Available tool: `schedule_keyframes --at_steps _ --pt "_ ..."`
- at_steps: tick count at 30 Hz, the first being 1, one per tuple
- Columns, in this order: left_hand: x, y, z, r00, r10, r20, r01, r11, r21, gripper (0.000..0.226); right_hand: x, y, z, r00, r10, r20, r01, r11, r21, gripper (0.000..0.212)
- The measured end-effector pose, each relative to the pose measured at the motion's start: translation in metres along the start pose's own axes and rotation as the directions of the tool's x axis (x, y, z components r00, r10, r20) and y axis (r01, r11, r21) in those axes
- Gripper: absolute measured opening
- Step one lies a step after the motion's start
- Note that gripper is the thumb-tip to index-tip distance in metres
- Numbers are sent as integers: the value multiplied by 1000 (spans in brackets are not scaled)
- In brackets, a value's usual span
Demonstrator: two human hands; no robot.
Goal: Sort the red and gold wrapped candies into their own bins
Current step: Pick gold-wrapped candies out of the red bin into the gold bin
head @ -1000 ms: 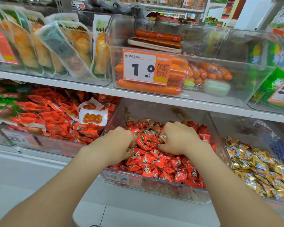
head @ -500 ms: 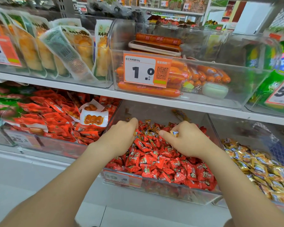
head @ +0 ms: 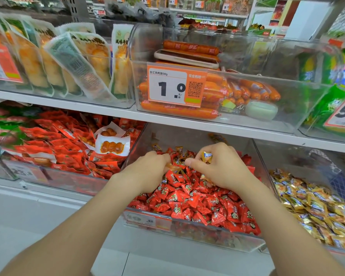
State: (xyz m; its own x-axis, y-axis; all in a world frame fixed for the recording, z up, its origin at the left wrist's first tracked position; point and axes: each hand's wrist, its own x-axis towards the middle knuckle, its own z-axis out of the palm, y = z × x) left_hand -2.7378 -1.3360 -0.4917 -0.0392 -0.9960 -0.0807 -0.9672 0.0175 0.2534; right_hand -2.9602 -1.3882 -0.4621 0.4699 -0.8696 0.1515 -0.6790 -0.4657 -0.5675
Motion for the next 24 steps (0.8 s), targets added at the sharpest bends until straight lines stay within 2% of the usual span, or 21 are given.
schedule_keyframes --at_steps 4,7,9,12,14,16,18,21,24 --pt "-16 8 -8 995 36 -89 -52 983 -177 13 16 5 12 999 -41 11 42 983 -177 16" --pt "-25 11 -13 984 -15 -176 -35 960 -279 22 27 4 21 992 -57 115 83 968 -236 5" --pt "-27 10 -14 973 -39 -227 -30 956 -293 27 32 1 28 979 -28 200 82 960 -268 11" --pt "-26 11 -13 956 -49 -291 -27 967 -252 38 41 -3 36 976 35 217 54 919 -390 18" --pt "-25 11 -12 946 -81 -315 -6 964 -267 40 45 -7 38 975 51 215 65 864 -500 35" --pt "-25 11 -11 940 -88 -330 -12 957 -290 37 47 -12 41 970 68 235 72 839 -539 49" --pt "-26 11 -11 936 -92 -340 -23 947 -320 35 49 -17 46 962 73 262 87 830 -551 49" --pt "-28 11 -12 929 -94 -359 -36 940 -338 32 53 -16 51 969 38 245 93 860 -502 27" --pt "-30 8 -12 924 -104 -368 -35 935 -352 30 48 -13 38 981 40 192 17 957 -290 25"
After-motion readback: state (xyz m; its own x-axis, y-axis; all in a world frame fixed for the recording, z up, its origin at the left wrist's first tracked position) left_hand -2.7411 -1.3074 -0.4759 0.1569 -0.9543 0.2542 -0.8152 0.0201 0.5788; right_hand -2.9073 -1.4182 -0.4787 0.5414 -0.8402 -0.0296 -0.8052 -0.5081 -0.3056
